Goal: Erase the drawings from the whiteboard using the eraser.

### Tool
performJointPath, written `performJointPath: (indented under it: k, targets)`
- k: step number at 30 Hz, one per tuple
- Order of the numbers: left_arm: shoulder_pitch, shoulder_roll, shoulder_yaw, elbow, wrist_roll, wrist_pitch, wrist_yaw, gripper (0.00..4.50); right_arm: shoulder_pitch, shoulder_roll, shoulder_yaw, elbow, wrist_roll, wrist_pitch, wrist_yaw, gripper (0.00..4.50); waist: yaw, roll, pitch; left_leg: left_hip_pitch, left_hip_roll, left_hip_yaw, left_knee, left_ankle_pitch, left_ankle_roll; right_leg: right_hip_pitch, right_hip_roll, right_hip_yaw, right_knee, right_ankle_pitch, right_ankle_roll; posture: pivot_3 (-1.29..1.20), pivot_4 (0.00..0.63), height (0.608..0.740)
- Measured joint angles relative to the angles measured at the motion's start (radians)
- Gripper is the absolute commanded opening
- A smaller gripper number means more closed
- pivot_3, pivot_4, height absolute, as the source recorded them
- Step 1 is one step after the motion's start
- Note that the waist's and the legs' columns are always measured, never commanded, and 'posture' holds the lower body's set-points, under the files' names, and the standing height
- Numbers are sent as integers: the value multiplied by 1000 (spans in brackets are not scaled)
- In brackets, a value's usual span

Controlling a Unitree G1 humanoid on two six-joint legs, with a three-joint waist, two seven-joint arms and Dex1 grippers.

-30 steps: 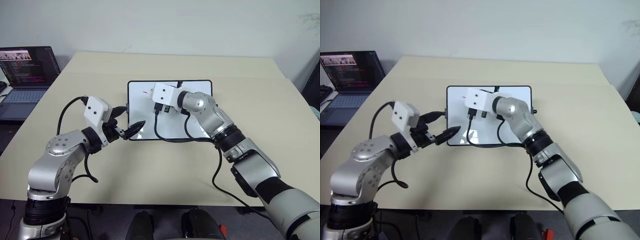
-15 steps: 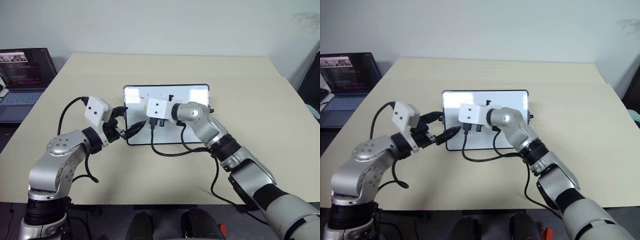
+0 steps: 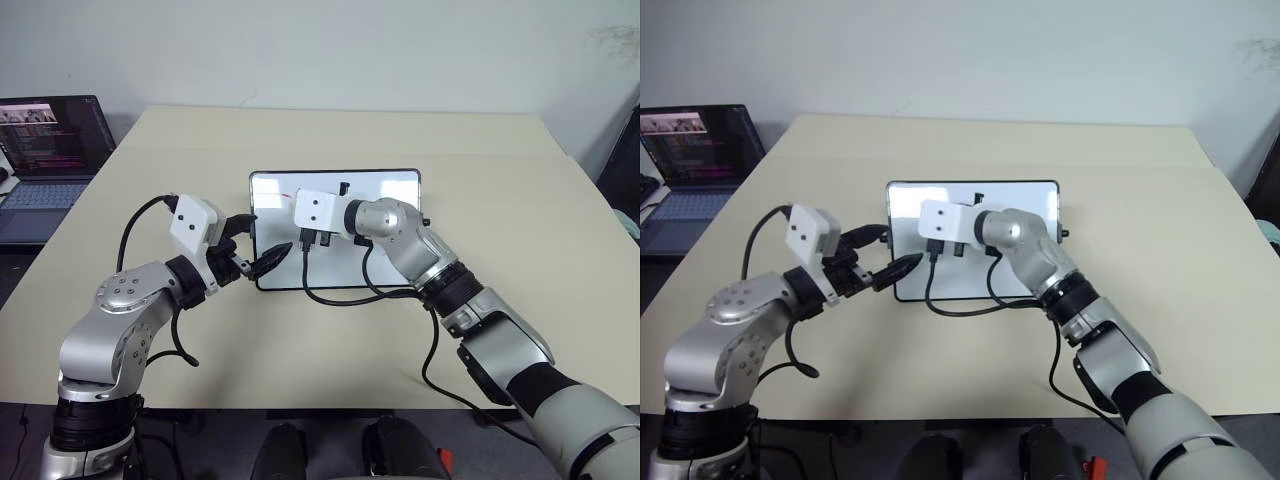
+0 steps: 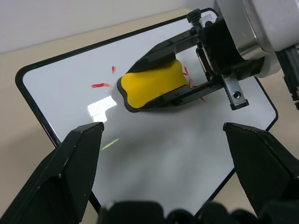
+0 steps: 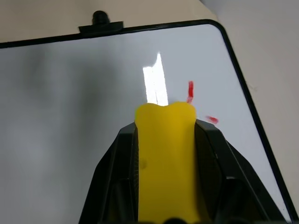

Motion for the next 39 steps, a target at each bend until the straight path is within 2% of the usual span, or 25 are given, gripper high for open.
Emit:
performJointPath:
  k: [12,17,20,23,32,39]
  targets:
    - [10,-1,0,-2,1,-3,9,4500,41,-6,-5,-82,30,70,86,1300,-1,1,1,12,1,0,-6,0,0,13,0,0,-8,0,1,0,150,740]
    - [10,-3,5,-2,4,-12,25,4500,61,25,-53,-144,96,154,99,1300,-3,1,2,5,2,-1,-8,-1,-1,10,0,-1,-15,1,-2,0,150,740]
    - [10,-3,5,-2,4,-19,25,4500,42,64,-91,-147,119,164,49,1300,-4,1,2,-9,1,-1,-8,-1,-1,-5,0,0,-14,4,-2,0,150,740]
    - [9,-3,5,-2,4,-22,28,4500,13,89,-106,-133,119,159,0,1300,-5,1,2,-15,2,-1,-8,-2,-2,-9,0,-1,-16,3,-2,0,150,740]
    - [6,-9,22,-2,4,-31,55,4500,-31,117,-111,-20,118,109,-93,1300,-4,1,2,-16,0,-1,-6,-2,-2,-9,-2,-2,-15,3,-2,0,150,740]
    - [-8,-14,22,-2,4,-41,65,4500,-25,118,-64,-12,117,103,-18,1300,-5,1,2,-16,0,-1,-6,-2,-2,-9,-2,-2,-15,3,-2,0,150,740]
